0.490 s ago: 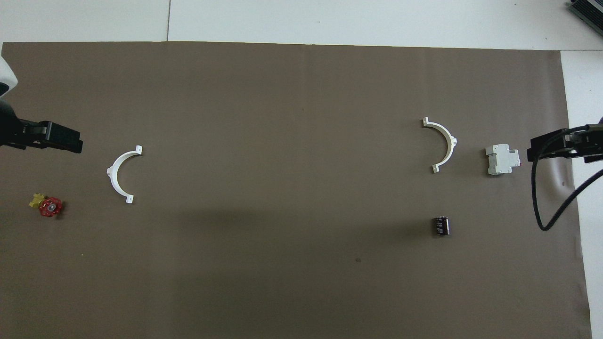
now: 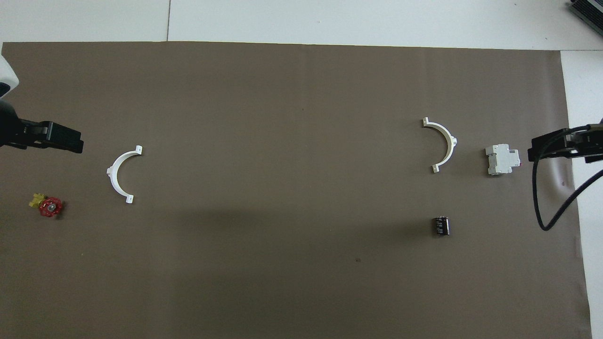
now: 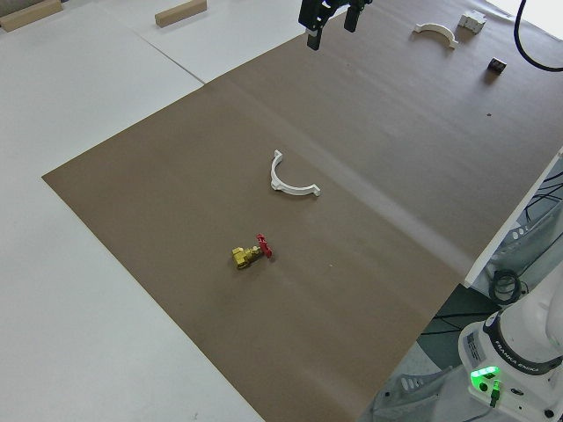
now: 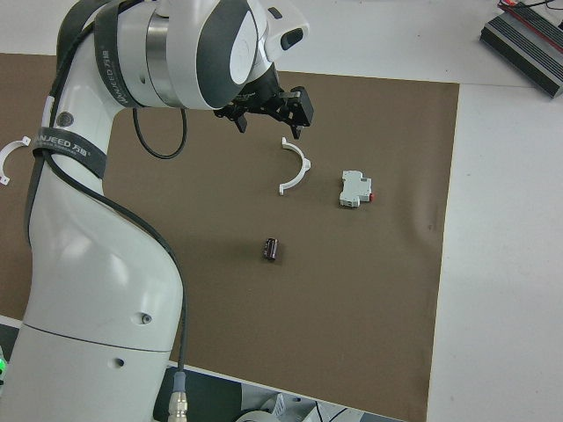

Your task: Assemble drain pipe with both arms

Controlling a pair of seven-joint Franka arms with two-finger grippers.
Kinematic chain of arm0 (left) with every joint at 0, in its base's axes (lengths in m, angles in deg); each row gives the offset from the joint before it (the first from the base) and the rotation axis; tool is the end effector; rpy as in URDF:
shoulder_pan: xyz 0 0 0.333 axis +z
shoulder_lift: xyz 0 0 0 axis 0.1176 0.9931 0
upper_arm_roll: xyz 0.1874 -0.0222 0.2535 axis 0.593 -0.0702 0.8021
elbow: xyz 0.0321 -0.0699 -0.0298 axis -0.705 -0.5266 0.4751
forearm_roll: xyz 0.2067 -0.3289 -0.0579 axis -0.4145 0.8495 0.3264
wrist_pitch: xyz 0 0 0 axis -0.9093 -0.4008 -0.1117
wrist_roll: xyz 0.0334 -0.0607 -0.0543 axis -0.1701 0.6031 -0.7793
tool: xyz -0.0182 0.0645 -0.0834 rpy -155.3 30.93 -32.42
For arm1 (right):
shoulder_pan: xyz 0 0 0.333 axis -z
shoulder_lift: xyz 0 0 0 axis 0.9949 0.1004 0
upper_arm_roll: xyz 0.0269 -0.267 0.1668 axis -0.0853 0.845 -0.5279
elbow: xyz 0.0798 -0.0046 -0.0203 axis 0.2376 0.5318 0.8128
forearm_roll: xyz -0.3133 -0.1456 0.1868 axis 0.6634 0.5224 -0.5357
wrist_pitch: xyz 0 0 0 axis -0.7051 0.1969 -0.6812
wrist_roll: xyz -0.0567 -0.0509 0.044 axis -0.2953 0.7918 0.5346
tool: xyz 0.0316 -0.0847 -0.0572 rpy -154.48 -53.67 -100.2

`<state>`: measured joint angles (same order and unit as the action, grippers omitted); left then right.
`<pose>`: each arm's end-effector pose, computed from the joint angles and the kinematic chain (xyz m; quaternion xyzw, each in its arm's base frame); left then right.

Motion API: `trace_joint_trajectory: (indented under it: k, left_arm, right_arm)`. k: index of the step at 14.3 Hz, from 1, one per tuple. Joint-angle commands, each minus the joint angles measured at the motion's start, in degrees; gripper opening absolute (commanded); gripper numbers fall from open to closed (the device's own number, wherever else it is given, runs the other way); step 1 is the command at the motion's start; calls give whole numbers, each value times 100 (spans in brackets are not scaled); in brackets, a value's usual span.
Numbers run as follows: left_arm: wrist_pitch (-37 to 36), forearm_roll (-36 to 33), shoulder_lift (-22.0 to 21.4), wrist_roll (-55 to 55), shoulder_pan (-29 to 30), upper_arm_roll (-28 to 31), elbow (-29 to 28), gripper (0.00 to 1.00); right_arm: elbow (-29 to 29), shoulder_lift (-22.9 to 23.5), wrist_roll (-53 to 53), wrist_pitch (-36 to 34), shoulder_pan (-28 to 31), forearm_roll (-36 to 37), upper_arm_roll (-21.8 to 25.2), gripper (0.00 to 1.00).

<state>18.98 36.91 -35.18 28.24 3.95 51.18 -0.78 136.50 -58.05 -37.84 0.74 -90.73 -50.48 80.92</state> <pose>0.5608 -0.0423 0.6240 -0.9976 0.0693 -0.0003 0.0001 0.5492 -0.0150 0.6321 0.9995 -0.0266 -0.0145 0.0129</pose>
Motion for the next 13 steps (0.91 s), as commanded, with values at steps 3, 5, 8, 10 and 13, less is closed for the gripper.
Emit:
trace_joint_trajectory:
  k: [3,5,8,10,13]
  left_arm:
    - [19,49,-157,-35,-54,39,-155,100]
    - [19,49,-157,-35,-54,39,-155,100]
    - [19,49,-157,-35,-54,39,-164,100]
    - [19,49,-157,-27,-54,39,-164,100]
    - [19,49,-157,-35,-54,39,-164,100]
  right_arm:
    - [598,-166,662,967,77,-145,-3,100]
    - [890,-9,724,1539,95,-154,-3,100]
    - [943,692,1302,2172,113,-399,6,100]
    - [987,1255,1986,2602,261,-619,-3,100]
    - [1819,1678,3042,4137,280,-919,-3,100]
